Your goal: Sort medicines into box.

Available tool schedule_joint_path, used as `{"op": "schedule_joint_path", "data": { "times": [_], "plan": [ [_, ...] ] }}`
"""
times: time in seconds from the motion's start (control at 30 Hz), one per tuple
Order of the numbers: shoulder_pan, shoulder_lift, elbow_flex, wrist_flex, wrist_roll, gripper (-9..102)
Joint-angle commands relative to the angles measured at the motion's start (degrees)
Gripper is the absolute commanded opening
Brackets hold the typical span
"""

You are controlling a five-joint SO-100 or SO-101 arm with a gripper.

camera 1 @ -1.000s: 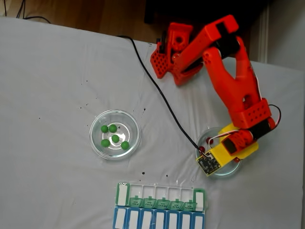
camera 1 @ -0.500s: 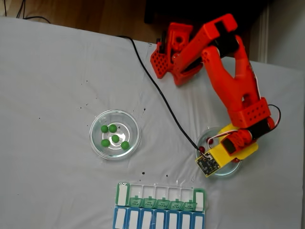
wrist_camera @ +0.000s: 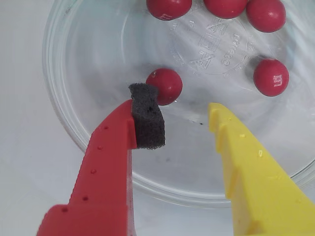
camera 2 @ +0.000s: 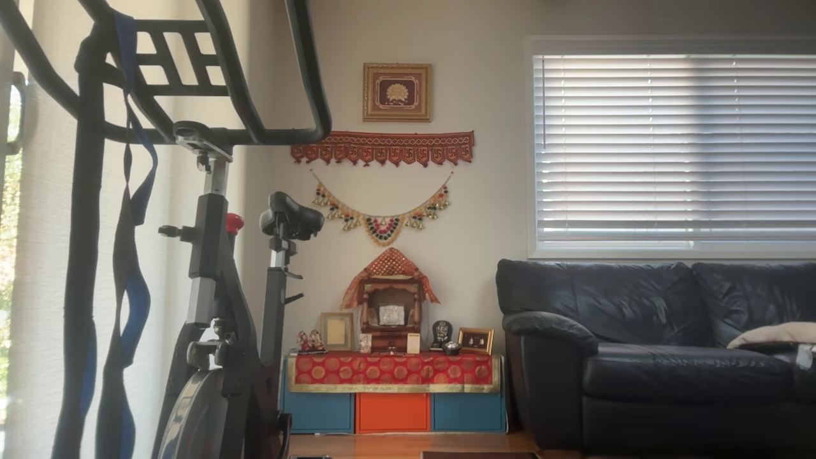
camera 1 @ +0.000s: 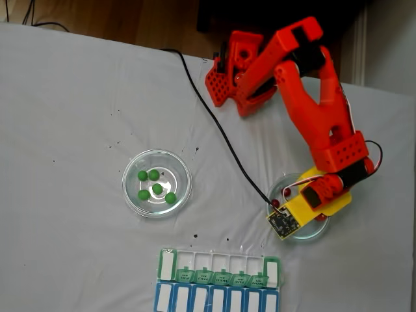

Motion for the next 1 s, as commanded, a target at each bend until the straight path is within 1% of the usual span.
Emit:
{"op": "schedule_joint_path", "data": {
  "times": [0.0, 0.97],
  "plan": [
    [-0.62, 2.72, -0.97, -0.70, -0.35, 18],
    [-1.05, -0.62, 0.26, -2.20, -0.88, 20]
  ]
}}
